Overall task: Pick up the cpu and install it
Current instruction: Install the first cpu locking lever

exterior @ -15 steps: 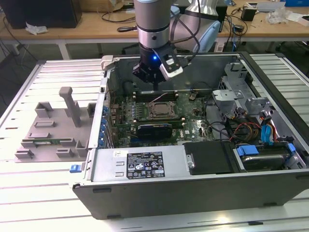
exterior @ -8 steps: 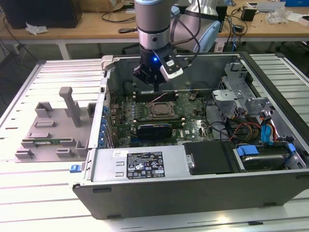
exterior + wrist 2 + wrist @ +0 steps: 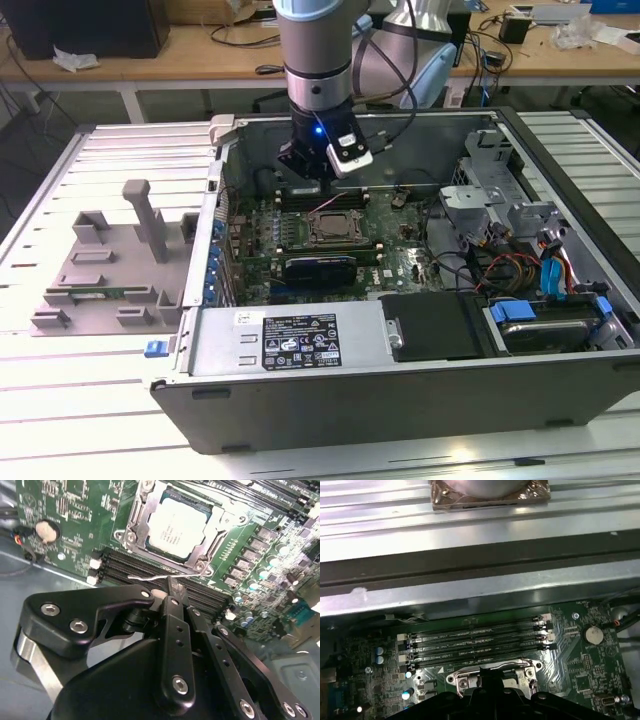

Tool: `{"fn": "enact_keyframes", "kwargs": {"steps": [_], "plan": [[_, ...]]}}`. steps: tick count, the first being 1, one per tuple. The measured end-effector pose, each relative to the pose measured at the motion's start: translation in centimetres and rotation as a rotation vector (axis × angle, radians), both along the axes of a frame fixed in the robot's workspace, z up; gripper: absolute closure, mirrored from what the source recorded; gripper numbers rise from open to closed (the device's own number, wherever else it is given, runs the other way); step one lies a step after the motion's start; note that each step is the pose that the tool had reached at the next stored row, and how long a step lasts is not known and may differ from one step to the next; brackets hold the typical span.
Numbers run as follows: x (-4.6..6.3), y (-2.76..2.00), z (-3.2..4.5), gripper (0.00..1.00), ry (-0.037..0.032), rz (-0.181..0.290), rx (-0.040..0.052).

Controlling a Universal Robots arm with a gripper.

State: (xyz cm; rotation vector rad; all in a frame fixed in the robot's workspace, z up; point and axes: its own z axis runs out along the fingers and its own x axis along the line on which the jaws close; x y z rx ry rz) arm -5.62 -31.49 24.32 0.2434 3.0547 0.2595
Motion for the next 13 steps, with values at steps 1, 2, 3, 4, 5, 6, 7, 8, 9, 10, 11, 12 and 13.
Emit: {"fn": "enact_keyframes", "kwargs": {"steps": [1,2,3,4,5,6,7,8,9,10,11,12,13], "plan": [[0.0,0.00,-0.07,0.89,0.0001,-0.011,-0.0002],[0.1,0.03,-0.14,0.89,0.0001,-0.017,-0.0005],[0.1,0.28,-0.35,0.89,0.0000,-0.021,-0.0029],[0.1,0.39,-0.48,0.89,-0.0001,-0.021,-0.0063],[0.2,0.42,-0.61,0.89,-0.0002,-0.021,-0.0083],[0.2,0.42,-0.72,0.89,-0.0009,-0.021,-0.0085],[0.2,0.42,-0.89,0.89,-0.0027,-0.021,-0.0086],[0.2,0.43,-1.02,0.89,-0.0067,-0.021,-0.0085],[0.2,0.42,-1.09,0.89,-0.0099,-0.021,-0.0085],[0.2,0.42,-1.14,0.89,-0.0113,-0.021,-0.0085],[0.2,0.42,-1.13,0.89,-0.0113,-0.021,-0.0087],[0.2,0.42,-1.14,0.89,-0.0113,-0.021,-0.0086],[0.2,0.50,-1.20,0.89,-0.0116,-0.022,-0.0083]]}}
